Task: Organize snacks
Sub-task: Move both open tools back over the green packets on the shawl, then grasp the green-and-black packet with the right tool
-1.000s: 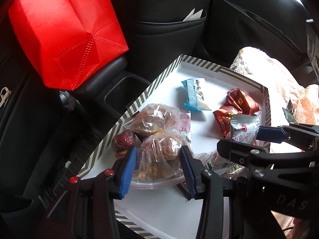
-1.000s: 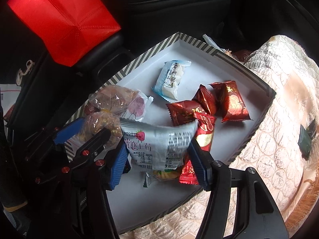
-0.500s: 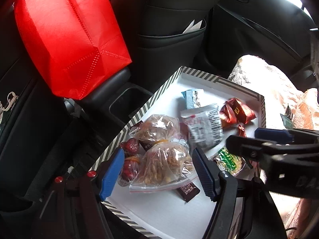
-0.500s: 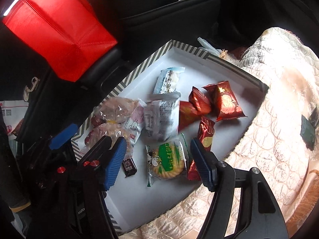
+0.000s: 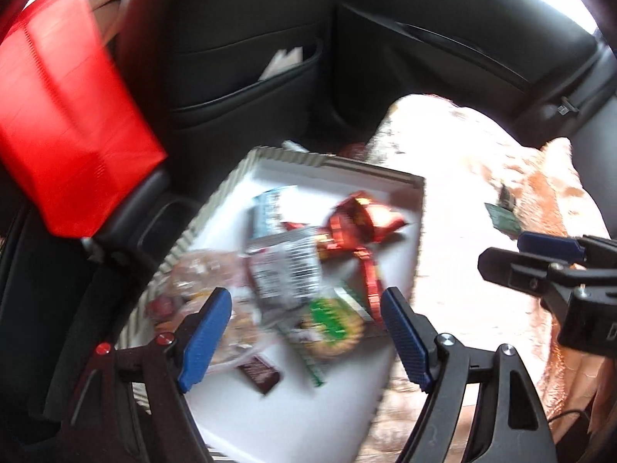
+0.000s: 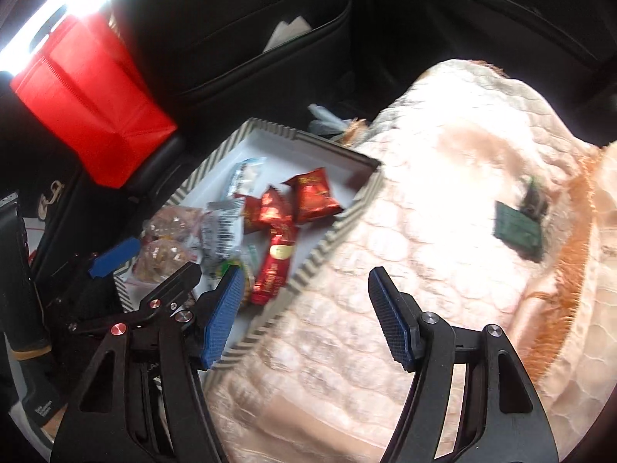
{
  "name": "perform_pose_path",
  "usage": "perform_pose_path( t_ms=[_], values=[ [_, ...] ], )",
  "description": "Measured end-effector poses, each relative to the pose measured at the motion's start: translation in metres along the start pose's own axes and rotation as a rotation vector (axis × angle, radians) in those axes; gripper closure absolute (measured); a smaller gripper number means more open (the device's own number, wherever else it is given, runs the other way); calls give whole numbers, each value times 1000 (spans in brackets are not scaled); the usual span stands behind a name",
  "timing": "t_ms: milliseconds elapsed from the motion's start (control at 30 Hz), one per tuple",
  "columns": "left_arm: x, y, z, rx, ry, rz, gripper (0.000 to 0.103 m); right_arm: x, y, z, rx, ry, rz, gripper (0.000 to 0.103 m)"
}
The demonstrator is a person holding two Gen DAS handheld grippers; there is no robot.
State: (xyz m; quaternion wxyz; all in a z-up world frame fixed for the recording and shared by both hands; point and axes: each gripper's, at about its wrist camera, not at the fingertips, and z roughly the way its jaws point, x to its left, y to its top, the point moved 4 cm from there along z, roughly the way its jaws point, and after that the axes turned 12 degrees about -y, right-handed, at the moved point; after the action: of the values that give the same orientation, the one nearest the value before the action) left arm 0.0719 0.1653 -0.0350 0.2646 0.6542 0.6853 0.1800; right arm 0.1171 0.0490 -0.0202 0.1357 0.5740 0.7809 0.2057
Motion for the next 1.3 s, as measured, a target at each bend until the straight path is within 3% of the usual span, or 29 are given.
perform_pose_path(
  t_ms=[167, 567, 900, 1300],
  values=[
    [-33, 9, 11, 26, -58, 43, 21, -47, -3, -5, 0, -41, 53, 36],
    [-107, 34, 52, 73, -110, 167, 21, -161, -7, 5, 57, -152, 201, 36],
    [-146, 50, 93, 122, -139, 204, 21, -209, 15, 27, 102, -155, 315, 36],
    [-147, 53, 125, 177, -137, 173, 21, -248, 62, 104, 199, -191, 319, 36]
  ],
)
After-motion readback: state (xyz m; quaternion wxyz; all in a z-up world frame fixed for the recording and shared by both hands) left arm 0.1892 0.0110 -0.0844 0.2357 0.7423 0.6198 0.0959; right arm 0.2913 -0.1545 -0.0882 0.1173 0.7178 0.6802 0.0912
